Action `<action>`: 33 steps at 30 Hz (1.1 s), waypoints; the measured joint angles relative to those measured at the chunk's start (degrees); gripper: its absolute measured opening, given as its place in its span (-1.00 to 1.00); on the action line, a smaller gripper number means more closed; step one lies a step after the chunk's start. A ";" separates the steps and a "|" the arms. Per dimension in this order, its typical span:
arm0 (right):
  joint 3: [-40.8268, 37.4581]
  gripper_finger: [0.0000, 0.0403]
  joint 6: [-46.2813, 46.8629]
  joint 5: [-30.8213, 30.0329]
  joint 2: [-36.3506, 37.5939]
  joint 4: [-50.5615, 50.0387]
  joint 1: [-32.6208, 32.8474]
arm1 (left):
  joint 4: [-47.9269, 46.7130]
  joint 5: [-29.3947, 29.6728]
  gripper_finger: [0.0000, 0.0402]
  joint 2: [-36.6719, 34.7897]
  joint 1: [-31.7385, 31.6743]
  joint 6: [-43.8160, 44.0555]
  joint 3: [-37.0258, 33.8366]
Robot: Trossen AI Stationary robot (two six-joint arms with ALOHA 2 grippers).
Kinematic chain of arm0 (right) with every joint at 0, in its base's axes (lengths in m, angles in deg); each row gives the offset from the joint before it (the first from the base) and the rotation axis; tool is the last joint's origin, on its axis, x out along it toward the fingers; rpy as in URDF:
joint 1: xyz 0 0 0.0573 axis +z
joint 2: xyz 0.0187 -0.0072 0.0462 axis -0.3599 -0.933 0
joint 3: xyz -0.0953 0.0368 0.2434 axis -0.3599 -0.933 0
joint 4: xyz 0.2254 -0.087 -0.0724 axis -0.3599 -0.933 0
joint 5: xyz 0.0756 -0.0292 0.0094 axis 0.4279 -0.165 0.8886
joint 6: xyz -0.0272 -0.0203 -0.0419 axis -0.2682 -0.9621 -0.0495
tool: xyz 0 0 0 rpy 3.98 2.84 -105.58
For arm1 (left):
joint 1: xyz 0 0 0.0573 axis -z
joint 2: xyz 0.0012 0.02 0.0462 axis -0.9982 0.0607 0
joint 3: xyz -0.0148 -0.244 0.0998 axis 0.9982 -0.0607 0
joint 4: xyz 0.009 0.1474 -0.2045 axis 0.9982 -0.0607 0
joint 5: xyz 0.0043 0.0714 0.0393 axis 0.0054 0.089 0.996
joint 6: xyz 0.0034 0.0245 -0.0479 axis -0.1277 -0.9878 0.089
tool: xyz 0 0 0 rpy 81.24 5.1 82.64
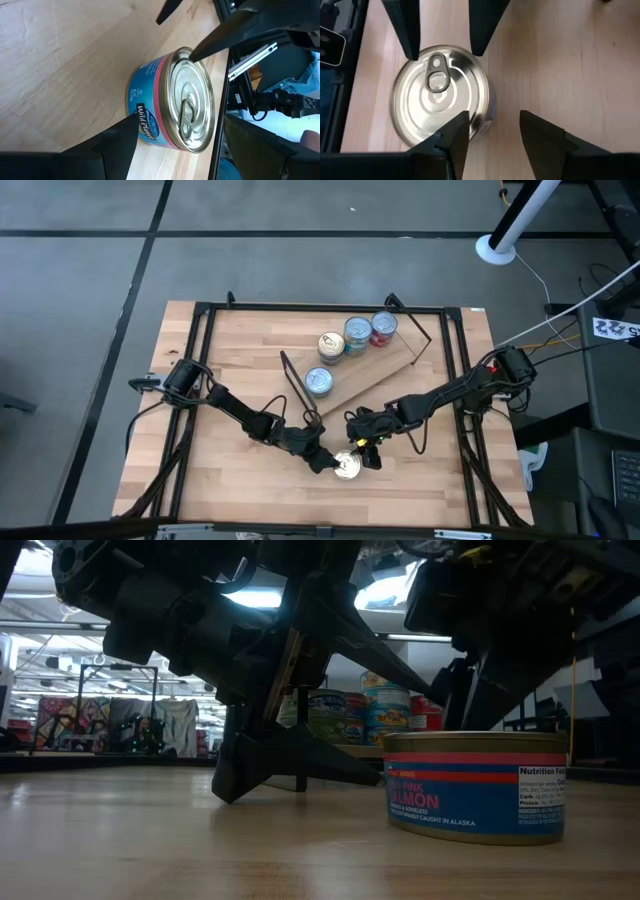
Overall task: Stack canned seafood by type on shelf
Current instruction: Stack the blue tuna can on top of the blue tuna can on the shelf
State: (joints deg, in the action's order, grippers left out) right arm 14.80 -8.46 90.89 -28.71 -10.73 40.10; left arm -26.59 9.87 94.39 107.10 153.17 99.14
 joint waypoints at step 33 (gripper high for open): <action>0.15 -0.88 4.15 12.62 -2.69 -1.62 0.04 | 0.31 0.00 0.39 0.00 0.04 -0.06 0.00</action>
State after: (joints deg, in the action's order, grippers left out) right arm 14.96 -4.31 103.51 -31.40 -12.35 40.14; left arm -26.29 9.87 94.39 107.14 153.11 99.14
